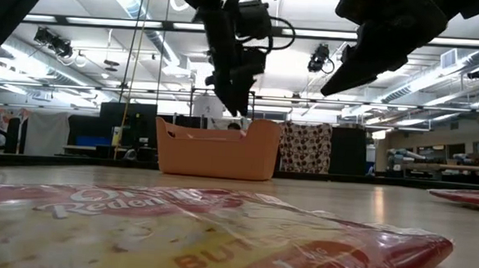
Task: Sort popcorn bags into baskets
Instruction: Put the red popcorn bag into the orange bin
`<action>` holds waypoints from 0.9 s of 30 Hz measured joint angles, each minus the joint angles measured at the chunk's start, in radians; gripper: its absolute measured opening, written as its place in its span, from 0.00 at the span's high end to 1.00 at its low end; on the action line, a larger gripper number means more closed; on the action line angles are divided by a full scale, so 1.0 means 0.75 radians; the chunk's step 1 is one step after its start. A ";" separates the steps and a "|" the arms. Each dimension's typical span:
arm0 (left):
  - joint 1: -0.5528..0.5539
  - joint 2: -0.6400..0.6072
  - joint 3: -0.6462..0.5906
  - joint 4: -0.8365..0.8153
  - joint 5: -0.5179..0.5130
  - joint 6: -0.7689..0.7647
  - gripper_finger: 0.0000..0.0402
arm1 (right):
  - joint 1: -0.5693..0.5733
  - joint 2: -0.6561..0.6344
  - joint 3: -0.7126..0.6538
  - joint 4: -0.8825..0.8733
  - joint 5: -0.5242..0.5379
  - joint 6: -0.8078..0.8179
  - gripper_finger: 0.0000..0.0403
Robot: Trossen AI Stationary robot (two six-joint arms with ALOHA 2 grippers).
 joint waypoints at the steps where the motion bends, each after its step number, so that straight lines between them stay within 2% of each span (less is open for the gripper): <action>1: -0.007 -0.007 0.000 -0.007 0.076 0.054 0.45 | 0.005 0.000 0.000 -0.020 0.000 0.000 0.62; 4: -0.058 -0.019 0.000 -0.049 0.304 0.203 0.47 | 0.027 0.000 0.000 -0.086 -0.016 -0.017 0.62; 6: -0.113 -0.019 -0.001 -0.072 0.376 0.283 0.48 | 0.051 0.000 0.000 -0.130 -0.019 -0.019 0.62; 13: -0.368 -0.017 -0.015 -0.074 0.385 0.441 0.52 | 0.180 0.044 0.000 -0.271 -0.030 0.161 0.63; 19: -0.604 -0.016 -0.015 -0.030 0.393 0.376 0.53 | 0.281 0.109 -0.001 -0.326 -0.037 0.253 0.63; 27: -0.872 0.113 -0.015 0.027 0.387 0.314 0.53 | 0.358 0.097 -0.001 -0.347 0.018 0.365 0.63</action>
